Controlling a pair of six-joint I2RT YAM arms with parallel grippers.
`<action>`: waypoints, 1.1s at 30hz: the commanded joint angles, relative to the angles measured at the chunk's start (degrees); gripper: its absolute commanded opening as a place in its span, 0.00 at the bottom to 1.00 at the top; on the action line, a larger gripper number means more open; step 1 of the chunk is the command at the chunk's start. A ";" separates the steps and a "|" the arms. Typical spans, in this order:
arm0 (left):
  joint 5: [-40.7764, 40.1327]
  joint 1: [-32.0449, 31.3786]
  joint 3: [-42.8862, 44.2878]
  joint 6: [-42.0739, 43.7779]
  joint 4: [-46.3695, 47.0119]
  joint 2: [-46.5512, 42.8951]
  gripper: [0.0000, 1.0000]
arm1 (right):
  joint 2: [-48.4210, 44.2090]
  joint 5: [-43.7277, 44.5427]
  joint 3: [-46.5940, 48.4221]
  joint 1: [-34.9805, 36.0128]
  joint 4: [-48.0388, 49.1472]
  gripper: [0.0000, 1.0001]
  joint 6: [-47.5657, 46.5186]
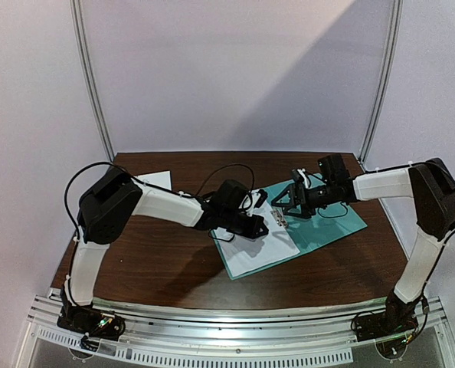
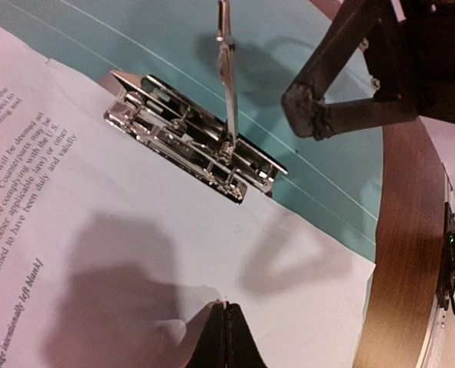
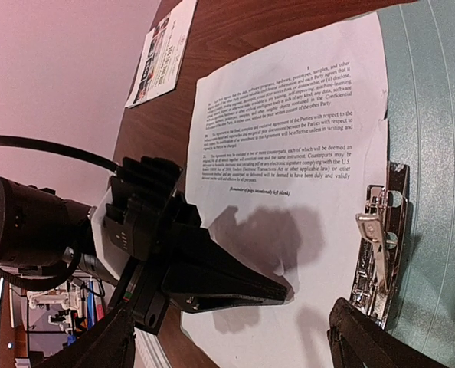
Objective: Put the files into the folder
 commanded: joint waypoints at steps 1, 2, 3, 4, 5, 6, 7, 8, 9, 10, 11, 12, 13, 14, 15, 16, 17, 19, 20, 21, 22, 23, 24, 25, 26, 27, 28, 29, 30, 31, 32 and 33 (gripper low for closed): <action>1.37 -0.78 -0.70 -0.35 0.57 0.14 0.00 | 1.79 -1.02 2.16 -0.25 0.44 0.87 0.47; 1.48 -0.77 -0.61 -0.45 0.51 -0.17 0.00 | 1.78 -0.95 2.49 -0.17 0.17 0.87 0.39; 1.52 -0.70 -0.57 -0.51 0.50 -0.57 0.00 | 1.77 -0.90 2.93 -0.16 -0.39 0.87 0.16; 1.44 -0.62 -0.56 -0.47 0.50 -1.03 0.00 | 1.56 -0.79 3.40 -0.24 -0.93 0.87 -0.30; 1.44 -0.55 -0.52 -0.48 0.46 -1.51 0.00 | 1.32 -0.70 3.96 -0.23 -1.61 0.87 -0.73; 1.30 -0.43 -0.48 -0.40 0.35 -1.99 0.01 | 0.91 -0.45 4.63 -0.21 -2.47 0.87 -1.59; 1.06 -0.32 -0.47 -0.26 0.14 -2.48 0.03 | 0.25 -0.11 5.10 -0.30 -3.47 0.87 -2.26; 0.82 -0.13 -0.47 -0.10 -0.08 -2.89 0.06 | -0.19 0.34 5.60 -0.24 -4.97 0.87 -3.25; 0.45 0.07 -0.32 0.19 -0.48 -3.44 0.11 | -0.87 0.73 5.78 -0.29 -5.89 0.87 -4.56; 0.21 0.29 -0.11 0.56 -0.93 -3.82 0.17 | -1.40 1.26 5.82 -0.30 -6.61 0.87 -5.31; -0.09 0.49 0.08 1.15 -1.48 -4.33 0.23 | -2.36 2.18 5.76 -0.26 -7.52 0.87 -6.26; -0.70 0.62 0.44 1.77 -2.15 -4.73 0.28 | -3.21 3.34 5.58 -0.25 -8.35 0.87 -6.96; -1.57 0.76 1.00 2.54 -3.11 -5.07 0.33 | -3.96 5.10 5.02 -0.29 -8.98 0.87 -8.09; -2.53 0.78 1.59 3.37 -3.93 -5.37 0.35 | -5.27 7.12 4.36 -0.30 -9.45 0.87 -8.67; -3.11 0.93 2.47 4.29 -4.88 -5.46 0.35 | -6.10 9.67 3.44 -0.26 -9.65 0.87 -9.32; -3.48 1.05 3.41 5.36 -6.24 -5.44 0.36 | -7.26 12.13 2.50 -0.27 -9.85 0.87 -9.78; -3.74 1.23 4.34 6.02 -7.77 -5.34 0.36 | -8.07 14.70 1.48 -0.30 -10.03 0.87 -10.02; -4.20 1.49 6.12 7.62 -9.43 -5.00 0.36 | -10.30 19.24 -0.56 -0.30 -10.29 0.87 -10.54; -4.19 1.63 7.13 8.37 -10.06 -4.58 0.37 | -10.94 21.23 -1.63 -0.25 -10.43 0.87 -10.93; -4.18 1.80 8.07 9.32 -10.60 -4.27 0.38 | -12.01 23.10 -2.69 -0.29 -10.39 0.87 -11.18; -4.04 1.93 9.04 10.33 -10.98 -3.79 0.39 | -12.55 24.67 -3.93 -0.25 -10.23 0.86 -11.36; -4.26 1.95 10.13 11.62 -11.58 -3.42 0.40 | -13.46 26.10 -5.06 -0.26 -9.96 0.86 -11.45; -4.49 1.96 11.18 13.13 -12.37 -2.91 0.41 | -14.04 27.32 -6.12 -0.31 -9.71 0.86 -11.53; -4.77 1.91 12.54 14.88 -13.23 -2.24 0.41 | -14.85 28.47 -7.20 -0.30 -9.43 0.86 -11.58; -5.56 1.87 13.80 16.47 -14.11 -1.76 0.41 | -15.48 28.73 -8.03 -0.26 -9.04 0.85 -11.52; -6.17 1.98 15.13 17.53 -15.11 -1.07 0.41 | -15.93 28.62 -8.94 -0.31 -8.58 0.85 -11.47; -6.63 2.15 17.57 18.33 -16.65 -0.14 0.41 | -16.58 27.97 -9.88 -0.25 -7.97 0.84 -11.56; -6.99 2.38 19.58 18.96 -18.35 0.95 0.41 | -16.97 27.35 -11.02 -0.32 -7.23 0.84 -11.58; -7.32 2.66 21.80 19.26 -19.85 2.21 0.41 | -17.52 26.60 -11.91 -0.19 -6.47 0.82 -11.59; -7.47 2.92 23.94 19.43 -21.21 3.44 0.40 | -17.82 25.93 -12.70 -0.12 -5.46 0.81 -11.59; -7.32 3.14 25.82 19.67 -22.30 4.83 0.39 | -18.35 25.44 -13.30 -0.01 -5.01 0.80 -11.66; -7.20 3.30 27.70 19.85 -23.25 5.99 0.38 | -18.71 25.46 -13.80 0.11 -4.65 0.80 -11.80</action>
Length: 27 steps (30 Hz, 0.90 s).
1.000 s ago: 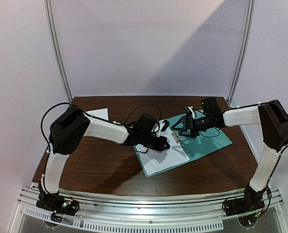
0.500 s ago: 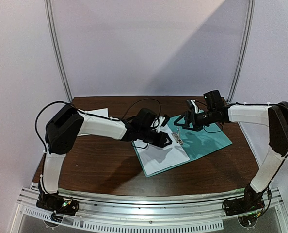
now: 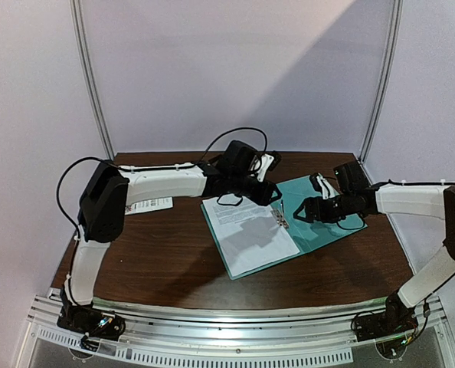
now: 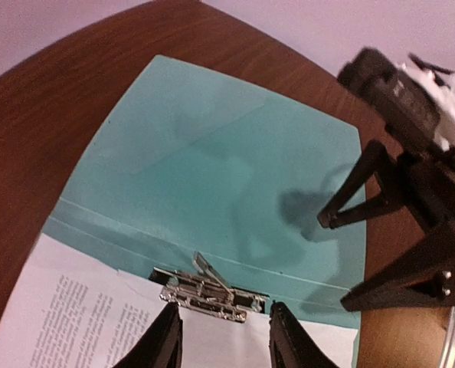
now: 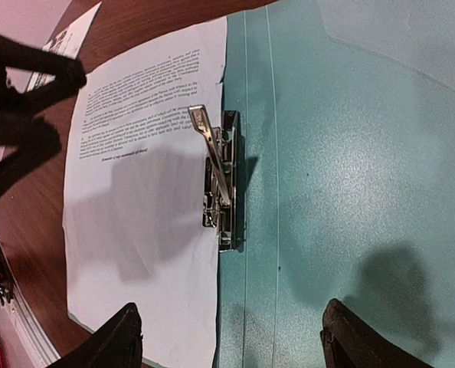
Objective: Put the files into the folder
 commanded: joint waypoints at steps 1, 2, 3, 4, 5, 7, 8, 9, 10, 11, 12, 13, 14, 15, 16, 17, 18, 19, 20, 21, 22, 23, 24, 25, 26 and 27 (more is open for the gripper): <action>-1.27 1.63 7.08 3.94 -8.06 6.43 0.36 | -2.93 0.58 -2.64 0.30 3.41 0.79 -1.31; -1.31 1.68 8.48 4.35 -8.65 7.45 0.35 | -3.25 0.88 -3.01 0.54 3.62 0.79 -1.59; -1.25 1.72 9.90 4.87 -9.22 8.41 0.34 | -3.39 1.06 -3.28 0.61 3.91 0.79 -1.78; -1.11 1.72 11.12 5.23 -9.72 9.26 0.33 | -3.45 1.14 -3.63 0.71 4.28 0.78 -1.84; -0.96 1.71 12.37 5.55 -10.17 10.06 0.33 | -3.46 1.00 -4.04 0.72 4.72 0.77 -1.71; -0.73 1.72 14.38 5.95 -10.91 11.48 0.32 | -3.25 0.37 -4.94 0.85 6.00 0.74 -1.00; -0.77 1.72 15.29 6.07 -11.39 12.13 0.32 | -3.14 0.07 -5.22 0.93 6.45 0.74 -0.50; -0.78 1.72 16.12 6.19 -11.75 12.74 0.32 | -2.99 0.01 -5.50 1.04 6.74 0.73 -0.31; -0.63 1.72 16.75 6.25 -11.81 13.22 0.31 | -2.86 0.19 -5.75 1.00 6.93 0.73 -0.14; -0.30 1.68 17.13 6.21 -11.70 13.57 0.30 | -2.70 0.41 -5.95 1.06 7.20 0.73 -0.05; 0.19 1.72 17.51 6.09 -11.54 13.95 0.29 | -2.55 0.63 -6.01 1.06 7.18 0.73 -0.02; 0.51 1.65 17.69 5.90 -11.22 14.20 0.29 | -2.46 0.76 -6.01 1.07 7.24 0.73 0.00; 0.70 1.64 17.70 5.47 -10.78 14.37 0.27 | -2.35 0.79 -5.97 1.06 7.16 0.73 -0.05; 0.81 1.64 17.71 5.06 -10.43 14.57 0.26 | -2.26 0.71 -5.81 1.00 7.18 0.73 -0.12; 0.88 1.68 17.71 4.69 -10.11 14.67 0.26 | -2.07 0.64 -5.69 1.02 7.11 0.73 -0.17; 1.14 1.67 17.68 4.37 -9.82 14.67 0.26 | -1.95 0.56 -5.62 1.05 7.10 0.73 -0.18; 1.45 1.65 17.65 4.09 -9.58 14.77 0.26 | -1.82 0.47 -5.58 1.08 7.10 0.73 -0.18; 2.15 1.64 17.62 4.07 -9.40 14.73 0.26 | -1.75 0.45 -5.50 1.13 7.13 0.73 -0.13; 2.81 1.64 17.63 4.05 -9.42 14.62 0.26 | -1.71 0.44 -5.49 1.16 7.14 0.73 -0.16; 2.97 1.64 17.51 3.98 -9.51 14.50 0.26 | -1.64 0.49 -5.49 1.16 7.10 0.73 -0.10; 3.04 1.64 17.26 3.94 -9.47 14.23 0.26 | -1.62 0.53 -5.42 1.16 7.03 0.73 -0.09; 3.25 1.64 16.98 4.04 -9.45 14.03 0.26 | -1.49 0.57 -5.40 1.13 6.94 0.73 -0.16; 3.51 1.64 16.78 3.99 -9.52 13.87 0.26 | -1.41 0.57 -5.32 1.11 6.80 0.73 -0.17; 4.02 1.70 16.68 3.96 -9.42 13.86 0.26 | -1.36 0.69 -5.31 1.15 6.75 0.73 -0.27; 4.59 1.72 16.73 3.76 -9.20 13.94 0.26 | -1.23 0.70 -5.31 1.16 6.79 0.73 -0.28; 5.27 1.72 16.74 3.44 -8.85 14.05 0.26 | -1.19 0.63 -5.24 1.16 6.81 0.73 -0.33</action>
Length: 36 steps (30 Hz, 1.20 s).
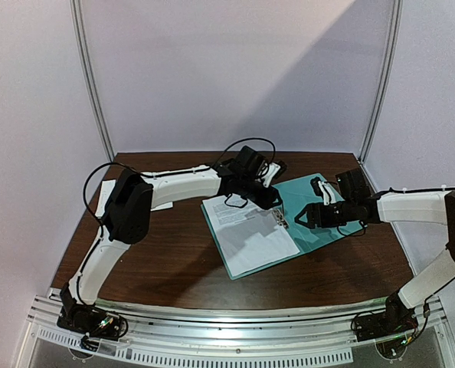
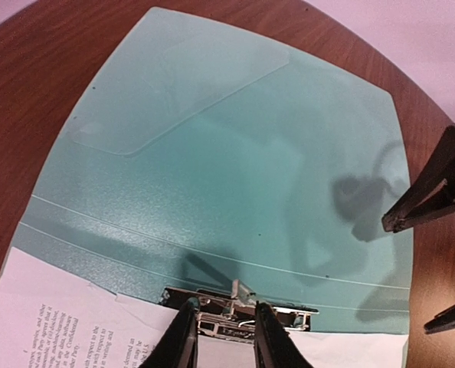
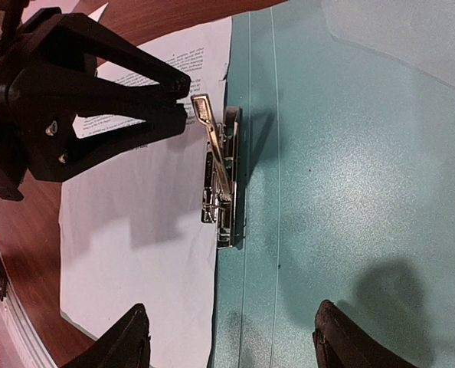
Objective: Put the files into the folder
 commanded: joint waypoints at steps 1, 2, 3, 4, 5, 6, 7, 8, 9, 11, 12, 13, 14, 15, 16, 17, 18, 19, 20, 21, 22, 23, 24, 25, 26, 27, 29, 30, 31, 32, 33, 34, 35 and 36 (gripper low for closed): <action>3.34 0.37 0.38 -1.10 1.30 0.77 0.26 | 0.99 0.16 0.38 0.46 0.63 0.73 0.03; 3.90 0.37 0.50 -1.45 1.89 1.01 0.26 | 1.12 0.07 0.51 0.45 0.62 0.73 0.10; 4.27 0.37 0.67 -2.02 2.28 1.50 0.26 | 1.23 0.01 0.56 0.50 0.54 0.72 0.12; 4.55 0.37 0.85 -2.41 2.74 1.86 0.26 | 1.29 0.00 0.63 0.49 0.56 0.72 0.09; 4.60 0.37 1.02 -2.88 3.08 2.24 0.25 | 1.36 -0.01 0.63 0.47 0.49 0.73 0.08; 4.68 0.37 1.16 -3.19 3.40 2.60 0.24 | 1.38 0.05 0.65 0.45 0.38 0.73 0.04; 4.76 0.39 1.26 -3.56 3.68 2.92 0.23 | 1.38 0.07 0.63 0.46 0.34 0.72 0.04; 4.91 0.45 1.27 -3.91 4.05 3.13 0.22 | 1.39 0.12 0.65 0.48 0.31 0.72 0.07; 5.10 0.46 1.27 -4.20 4.33 3.33 0.21 | 1.35 0.11 0.66 0.48 0.23 0.73 0.11; 5.15 0.46 1.27 -4.76 4.80 3.82 0.20 | 1.17 0.16 0.66 0.55 0.01 0.72 0.09; 5.12 0.46 1.27 -5.04 5.08 3.94 0.18 | 1.20 0.16 0.66 0.55 -0.03 0.72 0.07; 5.18 0.46 1.20 -5.33 5.42 4.15 0.17 | 1.24 0.16 0.61 0.58 -0.01 0.72 0.11; 5.33 0.54 1.14 -5.71 5.79 4.25 0.14 | 1.15 0.12 0.56 0.59 0.00 0.72 0.13; 5.57 0.61 1.10 -6.11 6.20 4.30 0.10 | 1.19 0.08 0.57 0.59 0.00 0.72 0.13; 5.88 0.67 0.94 -6.47 6.63 4.36 0.07 | 1.33 0.07 0.57 0.66 0.00 0.72 0.13; 6.14 0.71 0.79 -6.90 7.03 4.37 0.04 | 1.37 0.07 0.61 0.67 0.02 0.72 0.13; 6.33 0.80 0.55 -7.30 7.31 4.35 0.00 | 1.38 0.07 0.65 0.67 -0.06 0.72 0.05; 6.49 0.80 0.15 -7.52 7.57 4.26 0.00 | 1.38 0.07 0.66 0.68 -0.05 0.72 0.00; 6.58 0.87 -0.29 -7.68 7.90 4.09 0.00 | 1.39 0.15 0.70 0.68 -0.13 0.72 0.02; 6.69 0.89 -0.96 -7.83 8.31 3.83 0.00 | 1.39 0.21 0.74 0.63 -0.12 0.72 -0.08; 6.67 0.97 -1.71 -8.07 8.70 3.45 0.00 | 1.39 0.24 0.81 0.65 -0.33 0.72 -0.08; 6.67 0.98 -2.43 -8.27 8.98 3.11 0.00 | 1.51 0.32 0.88 0.67 -0.47 0.72 -0.12; 6.78 0.98 -3.33 -8.51 9.35 2.71 0.00 | 1.55 0.40 1.04 0.63 -0.61 0.72 -0.20; 6.76 0.98 -4.41 -8.82 9.66 2.17 0.00 | 1.63 0.49 1.16 0.66 -0.83 0.72 -0.34; 6.68 0.98 -5.56 -9.11 10.06 1.56 0.00 | 1.71 0.55 1.38 0.63 -1.08 0.72 -0.43; 6.57 0.98 -6.98 -9.46 10.64 0.81 0.00 | 1.81 0.59 1.55 0.67 -1.11 0.72 -0.55; 6.70 0.98 -9.88 -10.49 11.91 -0.99 0.00 | 2.04 0.57 2.02 0.65 -1.38 0.72 -0.79; 6.55 0.98 -11.60 -11.05 12.55 -1.98 0.00 | 2.20 0.57 2.24 0.68 -1.46 0.72 -0.83; 6.50 0.94 -13.23 -11.55 13.55 -3.15 0.00 | 2.29 0.57 2.58 0.68 -1.61 0.72 -0.97; 6.40 0.90 -15.14 -11.99 14.16 -4.24 0.00 | 2.48 0.55 2.96 0.68 -1.76 0.72 -1.05; 6.23 0.82 -17.00 -12.50 14.96 -5.50 0.00 | 2.72 0.48 3.29 0.61 -1.92 0.72 -1.16; 6.08 0.74 -18.87 -12.96 15.67 -7.27 0.00 | 2.82 0.44 3.68 0.67 -2.01 0.72 -1.18; 5.86 0.66 -21.29 -13.29 16.30 -8.43 0.00 | 2.94 0.34 4.03 0.76 -2.12 0.72 -1.30; 5.37 0.56 -22.71 -13.71 16.62 -9.59 0.00 | 3.03 0.34 4.34 0.77 -2.28 0.72 -1.37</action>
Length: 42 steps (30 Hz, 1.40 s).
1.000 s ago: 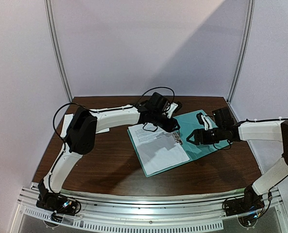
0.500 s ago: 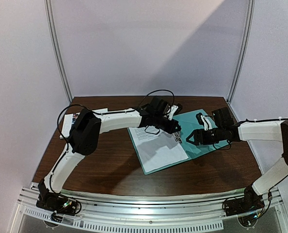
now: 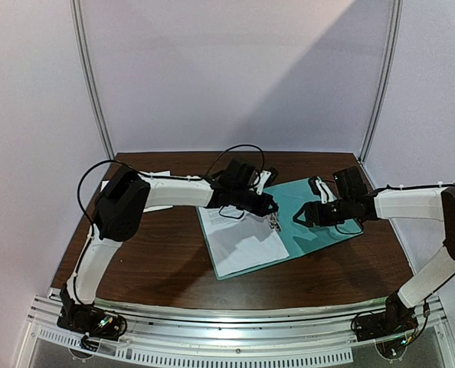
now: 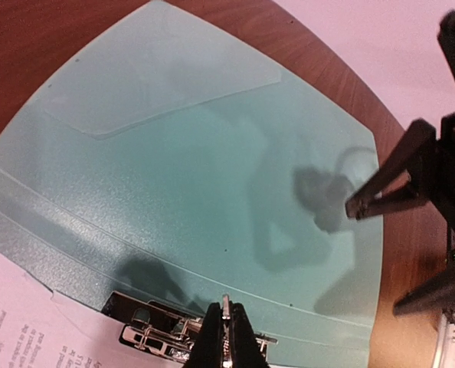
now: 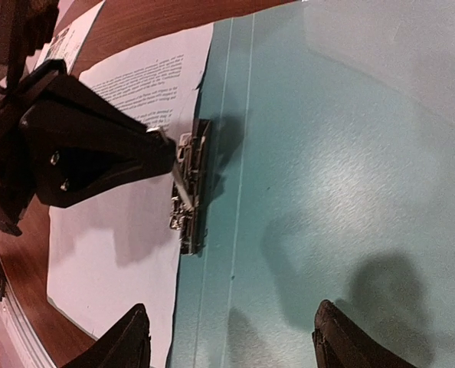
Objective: Put the files into the folder
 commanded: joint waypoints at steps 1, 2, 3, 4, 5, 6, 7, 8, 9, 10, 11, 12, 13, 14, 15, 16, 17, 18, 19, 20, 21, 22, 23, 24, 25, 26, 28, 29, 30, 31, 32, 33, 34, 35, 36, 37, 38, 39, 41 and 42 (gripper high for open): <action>-1.46 -0.03 -7.99 -2.53 0.51 -6.04 0.00 | 1.27 0.03 2.76 0.44 -1.16 0.72 -1.12; -1.69 -0.09 -9.42 -3.06 0.86 -7.01 0.00 | 1.36 -0.08 3.08 0.46 -1.22 0.72 -1.07; -1.79 -0.17 -10.68 -3.58 1.18 -8.01 0.00 | 1.54 -0.29 3.47 0.55 -1.27 0.72 -1.06; -1.93 -0.28 -12.25 -4.49 1.71 -8.87 0.00 | 1.71 -0.49 3.78 0.75 -1.27 0.72 -1.06; -2.15 -0.43 -13.79 -5.31 2.35 -9.86 0.00 | 1.84 -0.66 4.13 0.91 -1.26 0.72 -1.00; -2.32 -0.66 -15.41 -6.13 2.75 -10.76 0.00 | 2.00 -0.83 4.40 1.03 -1.25 0.72 -0.93; -2.46 -0.85 -16.93 -6.93 4.47 -11.53 0.00 | 2.16 -0.95 4.76 1.29 -1.26 0.72 -0.89; -2.65 -1.17 -18.18 -7.73 5.43 -12.24 0.00 | 2.44 -0.98 5.03 1.57 -1.25 0.72 -0.89; -2.79 -1.47 -19.42 -8.42 6.16 -12.81 0.00 | 2.61 -1.04 5.28 1.70 -1.17 0.72 -0.89; -2.86 -1.72 -20.47 -9.11 6.55 -13.37 0.00 | 2.84 -1.07 5.47 1.89 -1.11 0.72 -0.89; -3.01 -2.01 -21.78 -9.68 6.89 -13.87 0.00 | 3.14 -1.06 5.70 2.05 -1.20 0.72 -0.82; -3.19 -2.25 -22.88 -10.26 7.27 -14.39 0.00 | 3.32 -0.99 5.91 2.21 -1.27 0.72 -0.84; -3.60 -2.45 -23.83 -10.89 7.64 -14.86 0.00 | 3.49 -0.94 6.05 2.39 -1.35 0.72 -0.83; -3.63 -2.58 -24.83 -11.32 8.16 -15.39 0.00 | 3.72 -0.90 6.19 2.45 -1.34 0.72 -0.87; -3.53 -2.66 -25.75 -11.64 8.65 -16.08 0.00 | 3.77 -0.87 6.31 2.60 -1.39 0.72 -0.81; -3.66 -2.75 -26.44 -11.91 9.03 -16.52 0.00 | 3.85 -0.89 6.45 2.68 -1.38 0.72 -0.80; -3.73 -2.77 -27.09 -11.79 9.28 -16.86 0.00 | 4.00 -0.84 6.61 2.76 -1.35 0.72 -0.80; -3.87 -2.77 -27.56 -11.65 9.38 -17.11 0.00 | 4.21 -0.81 6.80 2.87 -1.41 0.72 -0.80; -4.04 -2.77 -27.81 -11.45 9.21 -17.33 0.00 | 4.37 -0.83 7.00 2.89 -1.47 0.72 -0.80; -4.21 -2.77 -28.02 -11.09 9.08 -17.36 0.02 | 4.46 -0.82 7.22 2.98 -1.49 0.72 -0.84; -4.29 -2.77 -28.20 -10.78 9.05 -17.49 0.06 | 4.65 -0.83 7.41 3.11 -1.54 0.72 -0.88; -4.34 -2.77 -28.31 -10.55 9.04 -17.62 0.10 | 4.78 -0.82 7.59 3.23 -1.66 0.72 -0.82; -4.48 -2.79 -28.32 -10.18 8.92 -17.77 0.13 | 4.90 -0.81 7.84 3.38 -1.74 0.72 -0.84; -4.65 -2.88 -28.25 -9.69 8.73 -18.05 0.17 | 4.99 -0.81 8.09 3.49 -1.82 0.72 -0.81; -4.89 -2.84 -28.32 -9.17 8.65 -18.50 0.22 | 5.21 -0.69 8.29 3.55 -1.96 0.72 -0.87; -5.17 -2.85 -28.20 -8.61 8.58 -18.90 0.26 | 5.28 -0.71 8.49 3.59 -2.03 0.72 -0.96; -6.18 -2.79 -27.21 -7.13 7.04 -19.40 0.31 | 5.41 -0.63 8.82 3.69 -2.12 0.72 -0.97; -6.82 -2.73 -26.44 -6.25 5.29 -19.55 0.33 | 5.49 -0.65 9.02 3.72 -2.15 0.72 -0.97; -7.42 -2.69 -25.52 -5.45 4.21 -19.71 0.34 | 5.61 -0.71 9.24 3.84 -2.15 0.72 -0.97; -7.93 -2.71 -24.94 -4.62 3.98 -19.98 0.35 | 5.69 -0.72 9.46 3.89 -2.15 0.72 -0.97; -8.24 -2.70 -24.45 -3.76 1.74 -20.27 0.36 | 5.89 -0.67 9.68 3.99 -2.08 0.72 -0.91; -8.64 -2.68 -23.82 -2.65 0.73 -20.49 0.37 | 6.04 -0.69 9.86 4.11 -1.94 0.72 -0.89; -9.01 -2.68 -23.05 -1.06 -0.40 -20.65 0.37 | 6.20 -0.64 10.06 4.15 -1.86 0.72 -0.84; -9.43 -2.68 -21.96 0.23 -1.90 -20.72 0.37 | 6.49 -0.57 10.17 4.24 -1.74 0.72 -0.74; -9.91 -2.68 -20.84 1.69 -3.43 -20.53 0.37 | 6.66 -0.50 10.27 4.34 -1.52 0.72 -0.67; -10.50 -2.74 -19.71 3.01 -4.91 -20.27 0.37 | 6.90 -0.39 10.29 4.33 -1.37 0.72 -0.63; -10.73 -2.65 -18.78 4.16 -6.06 -19.90 0.36 | 7.27 -0.30 10.27 4.32 -1.24 0.72 -0.56; -10.88 -2.62 -17.96 5.23 -7.06 -19.41 0.35 | 7.41 -0.16 10.24 4.44 -1.11 0.72 -0.41; -10.94 -2.60 -16.09 6.92 -9.14 -18.16 0.33 | 7.71 -0.03 10.12 4.48 -0.93 0.72 -0.15; -10.84 -2.59 -15.18 7.62 -10.08 -17.56 0.32 | 7.82 -0.02 10.05 4.47 -0.75 0.72 -0.10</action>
